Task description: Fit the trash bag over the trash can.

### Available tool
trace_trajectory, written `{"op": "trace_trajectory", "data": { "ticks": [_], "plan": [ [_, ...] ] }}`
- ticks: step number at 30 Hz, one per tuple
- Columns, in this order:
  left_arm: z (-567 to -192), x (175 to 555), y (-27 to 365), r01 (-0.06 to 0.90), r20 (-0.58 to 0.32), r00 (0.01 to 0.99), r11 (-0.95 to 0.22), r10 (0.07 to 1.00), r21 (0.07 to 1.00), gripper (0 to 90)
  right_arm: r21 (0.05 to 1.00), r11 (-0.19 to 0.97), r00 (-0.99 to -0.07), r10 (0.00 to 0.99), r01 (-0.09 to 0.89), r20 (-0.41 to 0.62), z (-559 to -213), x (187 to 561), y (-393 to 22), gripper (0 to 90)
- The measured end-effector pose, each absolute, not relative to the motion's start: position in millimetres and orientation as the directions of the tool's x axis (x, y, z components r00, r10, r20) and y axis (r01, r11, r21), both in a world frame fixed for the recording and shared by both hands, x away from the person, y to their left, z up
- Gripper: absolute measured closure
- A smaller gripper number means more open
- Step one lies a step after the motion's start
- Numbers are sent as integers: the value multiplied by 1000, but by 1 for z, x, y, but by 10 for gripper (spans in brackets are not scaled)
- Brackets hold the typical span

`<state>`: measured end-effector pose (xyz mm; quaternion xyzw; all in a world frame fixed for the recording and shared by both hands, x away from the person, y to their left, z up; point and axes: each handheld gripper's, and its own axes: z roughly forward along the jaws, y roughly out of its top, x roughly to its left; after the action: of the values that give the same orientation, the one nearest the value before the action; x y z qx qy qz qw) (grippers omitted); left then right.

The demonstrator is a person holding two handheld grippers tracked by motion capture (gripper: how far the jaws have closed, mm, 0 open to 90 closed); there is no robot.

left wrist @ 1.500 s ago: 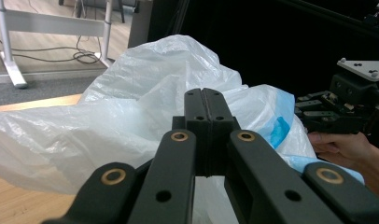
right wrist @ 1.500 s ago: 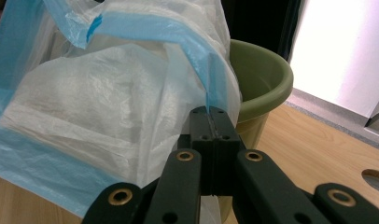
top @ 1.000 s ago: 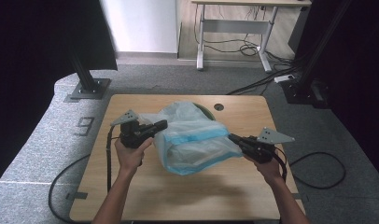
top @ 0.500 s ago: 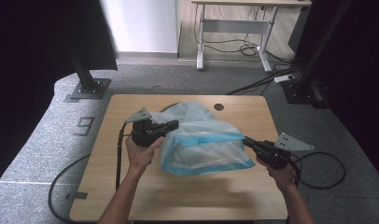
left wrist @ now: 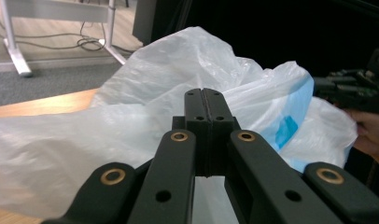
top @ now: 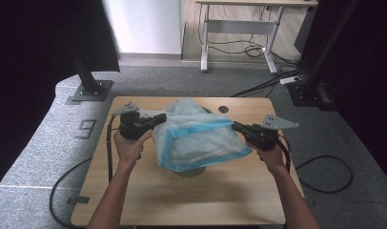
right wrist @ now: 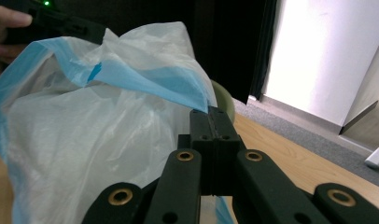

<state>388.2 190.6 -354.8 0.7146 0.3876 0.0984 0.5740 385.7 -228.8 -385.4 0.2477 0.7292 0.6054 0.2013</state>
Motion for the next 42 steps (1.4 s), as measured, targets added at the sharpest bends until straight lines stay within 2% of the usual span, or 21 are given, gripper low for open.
{"op": "trace_trajectory", "data": {
  "ticks": [15,24,33,42],
  "plan": [
    [-366,419,205,457,-294,642,-45,708,888,898,956,219,-769,640,193,9,-401,450,-202,887],
    [-377,441,217,501,-340,600,-9,724,865,898,953,215,-754,656,214,22,-407,480,-184,887],
    [-394,454,225,549,-370,562,1,740,836,898,935,214,-758,647,284,82,-426,496,-173,887],
    [-410,456,223,575,-392,543,11,742,818,898,930,193,-763,634,313,125,-436,501,-166,888]
  ]
}}
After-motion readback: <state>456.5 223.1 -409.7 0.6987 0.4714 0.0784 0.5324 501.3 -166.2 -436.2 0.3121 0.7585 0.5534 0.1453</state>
